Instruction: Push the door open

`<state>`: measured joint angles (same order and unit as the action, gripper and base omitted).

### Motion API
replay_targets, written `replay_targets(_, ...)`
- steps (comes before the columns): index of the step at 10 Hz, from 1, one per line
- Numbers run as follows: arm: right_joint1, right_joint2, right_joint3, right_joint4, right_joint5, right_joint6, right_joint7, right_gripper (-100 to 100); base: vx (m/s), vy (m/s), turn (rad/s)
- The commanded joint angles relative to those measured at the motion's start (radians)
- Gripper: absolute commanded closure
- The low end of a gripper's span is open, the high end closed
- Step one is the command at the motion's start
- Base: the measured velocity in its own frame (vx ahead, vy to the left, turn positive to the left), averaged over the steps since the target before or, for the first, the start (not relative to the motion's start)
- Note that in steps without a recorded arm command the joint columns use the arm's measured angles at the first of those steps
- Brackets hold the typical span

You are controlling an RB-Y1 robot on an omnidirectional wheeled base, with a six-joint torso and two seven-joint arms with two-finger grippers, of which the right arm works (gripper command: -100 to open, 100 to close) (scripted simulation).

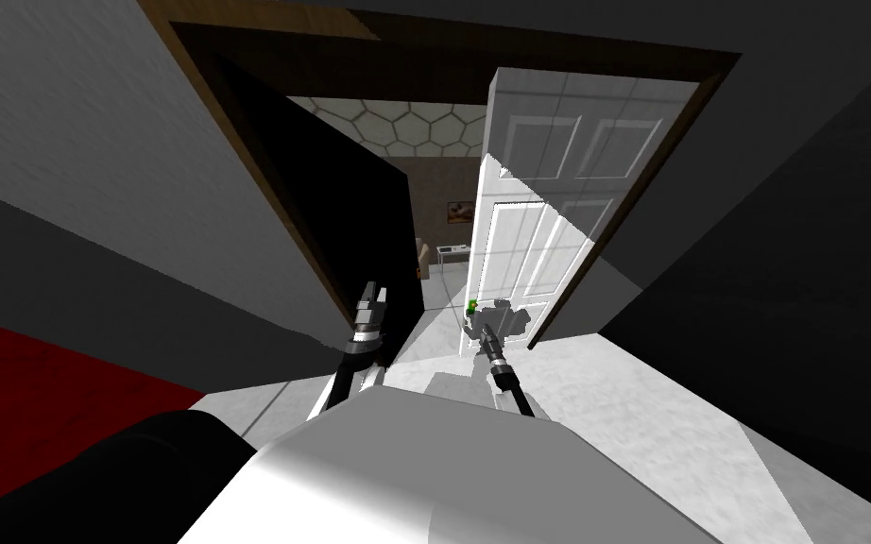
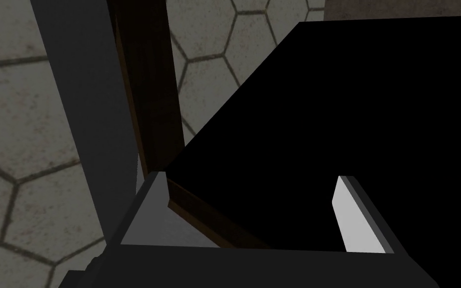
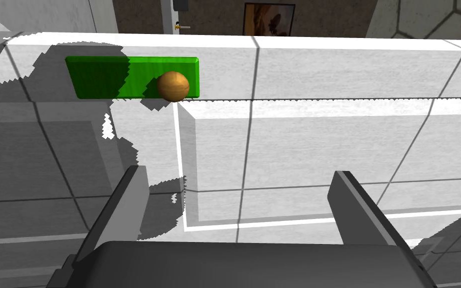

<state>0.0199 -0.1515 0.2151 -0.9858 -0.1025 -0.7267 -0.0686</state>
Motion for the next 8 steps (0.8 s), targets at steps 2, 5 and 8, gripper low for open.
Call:
replay_targets(2, -0.02, -0.002, 0.01, 0.055, -0.006, -0.012, -0.003, -100, 0.08, -0.061, 0.062)
replay_targets(5, -0.052, -0.006, 0.026, 0.137, -0.014, -0.031, -0.009, -100, 0.105, -0.082, 0.087)
replay_targets(8, -0.073, -0.009, 0.036, 0.193, -0.02, -0.043, -0.012, -100, 0.077, -0.063, 0.058)
